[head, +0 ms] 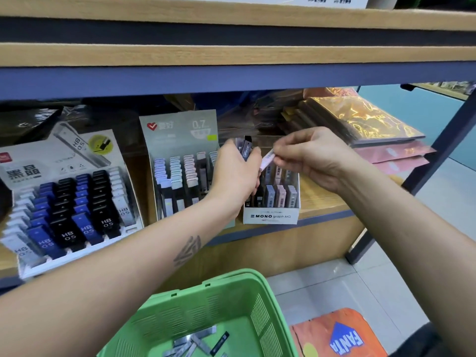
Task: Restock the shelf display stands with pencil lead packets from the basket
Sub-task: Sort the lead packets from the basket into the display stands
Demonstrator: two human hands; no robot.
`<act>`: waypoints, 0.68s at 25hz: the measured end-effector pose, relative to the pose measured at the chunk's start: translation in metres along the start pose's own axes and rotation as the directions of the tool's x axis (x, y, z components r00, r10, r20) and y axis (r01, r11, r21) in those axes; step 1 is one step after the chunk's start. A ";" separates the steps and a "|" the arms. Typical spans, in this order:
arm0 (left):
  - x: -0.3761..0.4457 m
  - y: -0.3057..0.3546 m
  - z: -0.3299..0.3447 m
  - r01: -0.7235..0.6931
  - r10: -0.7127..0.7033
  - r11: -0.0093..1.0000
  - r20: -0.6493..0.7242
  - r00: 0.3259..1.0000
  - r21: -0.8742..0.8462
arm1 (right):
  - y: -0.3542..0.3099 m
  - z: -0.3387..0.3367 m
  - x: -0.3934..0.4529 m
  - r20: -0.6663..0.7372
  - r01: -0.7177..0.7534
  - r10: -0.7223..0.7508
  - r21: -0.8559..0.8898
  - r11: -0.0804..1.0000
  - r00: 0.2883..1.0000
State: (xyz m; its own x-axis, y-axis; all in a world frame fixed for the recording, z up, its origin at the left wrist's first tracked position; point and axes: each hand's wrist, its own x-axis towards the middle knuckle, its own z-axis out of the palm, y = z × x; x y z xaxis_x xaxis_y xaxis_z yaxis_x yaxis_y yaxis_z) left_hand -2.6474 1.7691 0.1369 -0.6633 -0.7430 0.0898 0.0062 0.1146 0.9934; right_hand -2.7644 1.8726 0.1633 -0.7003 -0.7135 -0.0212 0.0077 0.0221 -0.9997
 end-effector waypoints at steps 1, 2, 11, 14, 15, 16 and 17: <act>-0.001 -0.001 0.001 -0.006 0.006 1.000 0.008 1.000 0.014 | 0.000 -0.002 0.000 0.000 -0.026 0.026 -0.011 1.000 1.000; -0.001 -0.002 0.002 0.006 -0.006 1.000 0.018 1.000 0.016 | -0.002 -0.006 0.000 -0.009 -0.040 0.040 -0.012 0.999 0.999; 0.007 -0.003 -0.012 0.567 -0.458 0.738 0.344 0.820 -0.366 | 0.014 -0.026 0.009 -0.110 0.173 -0.432 -0.807 0.565 0.895; 0.005 -0.003 -0.017 0.606 -0.455 0.672 0.408 0.792 -0.426 | 0.029 -0.019 0.015 -0.044 0.216 -0.482 -0.855 0.471 0.875; 0.005 -0.003 -0.019 0.604 -0.449 0.669 0.412 0.793 -0.433 | 0.033 -0.018 0.017 -0.026 0.224 -0.492 -0.869 0.441 0.870; 0.004 -0.003 -0.020 0.602 -0.444 0.673 0.416 0.794 -0.430 | 0.036 -0.017 0.019 -0.007 0.233 -0.505 -0.882 0.409 0.863; 0.004 -0.004 -0.021 0.601 -0.439 0.679 0.424 0.792 -0.421 | 0.038 -0.016 0.019 0.012 0.244 -0.522 -0.893 0.377 0.853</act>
State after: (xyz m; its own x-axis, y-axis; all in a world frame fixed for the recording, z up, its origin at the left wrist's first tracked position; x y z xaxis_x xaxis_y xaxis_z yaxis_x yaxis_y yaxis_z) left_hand -2.6342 1.7521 0.1350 -0.8454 -0.3596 -0.3950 -0.0793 -0.6468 0.7585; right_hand -2.7890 1.8706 0.1250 -0.5925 -0.6289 0.5034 -0.8056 0.4599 -0.3736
